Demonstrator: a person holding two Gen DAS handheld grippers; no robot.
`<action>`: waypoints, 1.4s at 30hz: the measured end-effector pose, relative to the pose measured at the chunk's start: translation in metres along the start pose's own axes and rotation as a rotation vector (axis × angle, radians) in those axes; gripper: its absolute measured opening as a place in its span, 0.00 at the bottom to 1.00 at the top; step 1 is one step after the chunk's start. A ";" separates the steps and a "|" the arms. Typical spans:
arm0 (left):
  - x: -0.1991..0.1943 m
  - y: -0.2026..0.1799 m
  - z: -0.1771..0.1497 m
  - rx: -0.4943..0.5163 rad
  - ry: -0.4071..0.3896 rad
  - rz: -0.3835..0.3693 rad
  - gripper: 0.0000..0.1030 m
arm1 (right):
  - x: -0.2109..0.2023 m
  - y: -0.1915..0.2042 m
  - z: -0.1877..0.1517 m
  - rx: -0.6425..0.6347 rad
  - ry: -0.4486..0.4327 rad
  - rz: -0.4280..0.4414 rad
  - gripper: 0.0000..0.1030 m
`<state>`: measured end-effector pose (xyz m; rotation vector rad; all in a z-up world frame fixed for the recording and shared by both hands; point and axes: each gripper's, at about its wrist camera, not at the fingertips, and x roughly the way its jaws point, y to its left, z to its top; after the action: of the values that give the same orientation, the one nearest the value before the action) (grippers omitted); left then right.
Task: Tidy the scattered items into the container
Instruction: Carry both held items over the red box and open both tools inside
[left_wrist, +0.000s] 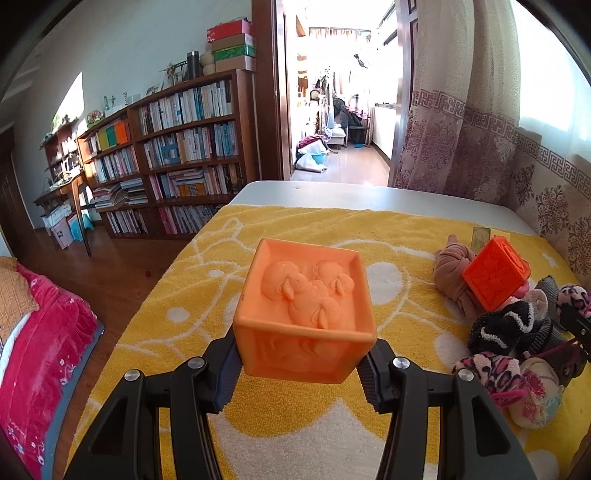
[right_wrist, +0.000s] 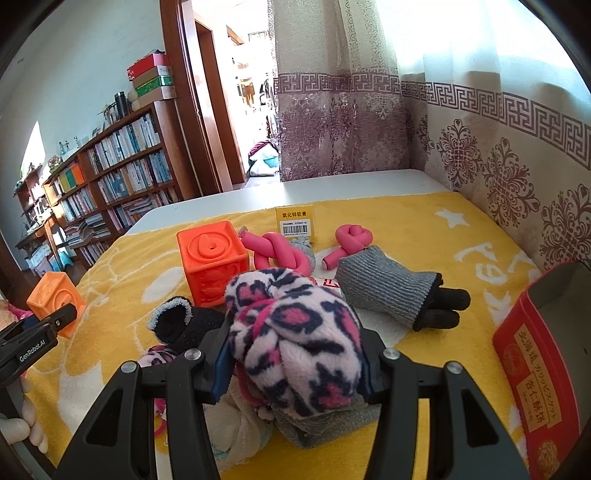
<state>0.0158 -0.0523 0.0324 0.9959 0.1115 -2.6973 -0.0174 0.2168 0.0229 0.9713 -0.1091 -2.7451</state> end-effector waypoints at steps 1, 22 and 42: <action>-0.001 -0.002 0.000 0.004 0.000 -0.004 0.54 | -0.001 -0.001 0.000 0.004 -0.002 -0.001 0.54; -0.032 -0.110 -0.010 0.179 0.032 -0.208 0.54 | -0.085 -0.063 -0.007 0.196 -0.140 -0.037 0.54; -0.089 -0.266 0.003 0.391 0.016 -0.546 0.54 | -0.178 -0.176 -0.020 0.356 -0.205 -0.393 0.54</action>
<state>0.0069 0.2225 0.0875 1.2433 -0.1753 -3.2946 0.0965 0.4302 0.0912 0.8617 -0.5080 -3.2614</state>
